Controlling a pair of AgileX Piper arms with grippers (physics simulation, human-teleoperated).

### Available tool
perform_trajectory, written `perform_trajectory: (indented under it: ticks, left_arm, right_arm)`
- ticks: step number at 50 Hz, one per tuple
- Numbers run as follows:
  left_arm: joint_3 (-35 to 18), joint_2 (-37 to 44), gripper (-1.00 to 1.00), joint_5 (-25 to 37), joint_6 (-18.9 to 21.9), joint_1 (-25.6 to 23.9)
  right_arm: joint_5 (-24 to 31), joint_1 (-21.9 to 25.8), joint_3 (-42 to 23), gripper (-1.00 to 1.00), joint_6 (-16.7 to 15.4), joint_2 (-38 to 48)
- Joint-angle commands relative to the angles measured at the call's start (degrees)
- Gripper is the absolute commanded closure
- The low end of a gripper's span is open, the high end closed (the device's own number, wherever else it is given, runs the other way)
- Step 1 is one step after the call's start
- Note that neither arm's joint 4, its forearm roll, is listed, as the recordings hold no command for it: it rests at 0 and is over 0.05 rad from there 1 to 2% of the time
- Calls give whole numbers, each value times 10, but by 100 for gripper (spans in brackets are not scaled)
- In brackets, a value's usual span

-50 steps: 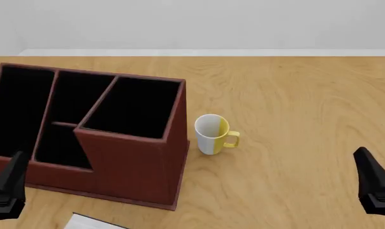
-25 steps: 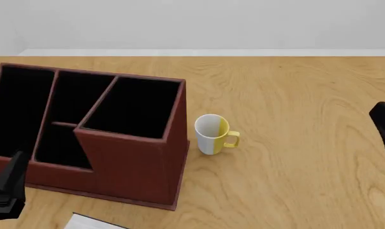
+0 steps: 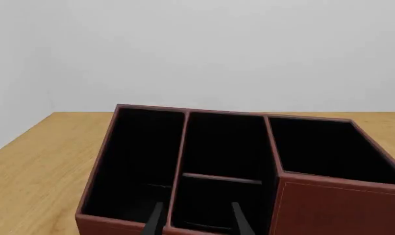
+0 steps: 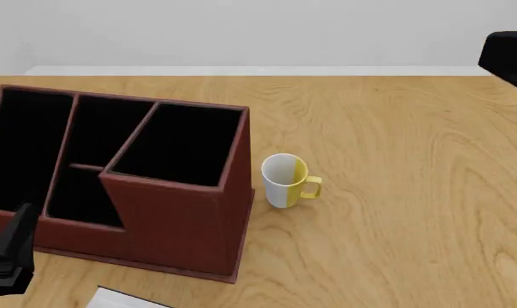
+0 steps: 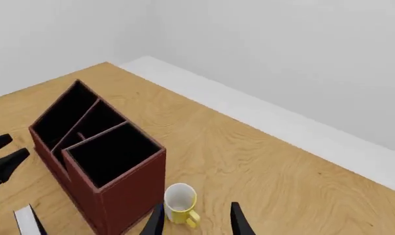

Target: Pick up the book and place it in the front compartment of the caddy.

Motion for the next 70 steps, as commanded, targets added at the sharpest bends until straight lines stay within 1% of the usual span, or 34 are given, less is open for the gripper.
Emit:
perform_trajectory:
  ticks: [1, 2, 4, 5, 6, 7, 9, 10, 11, 12, 13, 14, 16, 17, 19, 20, 23, 24, 26, 27, 31, 32, 33, 34, 35, 41, 42, 44, 45, 50, 51, 57, 68, 70]
  left_arm:
    - [0, 0, -100, 0, 0, 0]
    - [0, 0, -100, 0, 0, 0]
    - [0, 0, -100, 0, 0, 0]
    - [0, 0, -100, 0, 0, 0]
    - [0, 0, -100, 0, 0, 0]
    - [0, 0, -100, 0, 0, 0]
    - [0, 0, -100, 0, 0, 0]
    - [0, 0, -100, 0, 0, 0]
    - [0, 0, -100, 0, 0, 0]
    - [0, 0, -100, 0, 0, 0]
    - [0, 0, -100, 0, 0, 0]
    - [0, 0, -100, 0, 0, 0]
    - [0, 0, -100, 0, 0, 0]
    - [0, 0, -100, 0, 0, 0]
    - [0, 0, -100, 0, 0, 0]
    - [0, 0, -100, 0, 0, 0]
    - [0, 0, -100, 0, 0, 0]
    - [0, 0, -100, 0, 0, 0]
    - [0, 0, -100, 0, 0, 0]
    - [0, 0, -100, 0, 0, 0]
    - [0, 0, -100, 0, 0, 0]
    - [0, 0, -100, 0, 0, 0]
    - [0, 0, -100, 0, 0, 0]
    - [0, 0, -100, 0, 0, 0]
    - [0, 0, -100, 0, 0, 0]
    - [0, 0, -100, 0, 0, 0]
    - [0, 0, -100, 0, 0, 0]
    - [0, 0, -100, 0, 0, 0]
    - [0, 0, -100, 0, 0, 0]
    - [0, 0, -100, 0, 0, 0]
    - [0, 0, -100, 0, 0, 0]
    - [0, 0, -100, 0, 0, 0]
    - [0, 0, -100, 0, 0, 0]
    - [0, 0, -100, 0, 0, 0]
  right_arm:
    - [112, 101, -140, -100, -59, 106]
    - [121, 101, -149, -100, -60, 112]
    - [148, 113, -182, -100, -32, 137]
    - [153, 117, -188, -100, -37, 141]
    - [171, 133, -204, -100, -29, 156]
    - [180, 137, -211, -100, -27, 163]
    - [192, 150, -221, -100, -32, 174]
    - [210, 172, -236, -100, -31, 190]
    - [220, 177, -248, -100, -26, 199]
    - [230, 187, -257, -100, -10, 210]
    - [238, 197, -264, -100, -10, 217]
    - [245, 209, -275, -100, -22, 226]
    - [263, 231, -293, -100, 3, 243]
    - [268, 239, -305, -100, -2, 251]
    - [275, 242, -309, -100, 4, 263]
    - [277, 254, -309, -100, -6, 270]
    - [284, 266, -310, -100, 10, 280]
    - [283, 272, -307, -100, 6, 285]
    - [284, 286, -305, -100, 28, 294]
    - [281, 289, -303, -100, 25, 295]
    - [276, 313, -280, -100, 52, 297]
    - [275, 321, -275, -100, 56, 299]
    - [269, 326, -267, -100, 46, 296]
    - [270, 330, -265, -100, 59, 298]
    - [271, 335, -265, -100, 64, 300]
    - [271, 368, -263, -100, 81, 315]
    - [270, 382, -261, -100, 96, 320]
    - [264, 386, -255, -100, 102, 322]
    - [261, 389, -253, -100, 99, 323]
    - [244, 412, -231, -100, 123, 329]
    - [239, 416, -226, -100, 119, 330]
    - [217, 426, -206, -100, 128, 335]
    - [174, 431, -173, -100, 120, 349]
    - [166, 435, -170, -100, 124, 353]
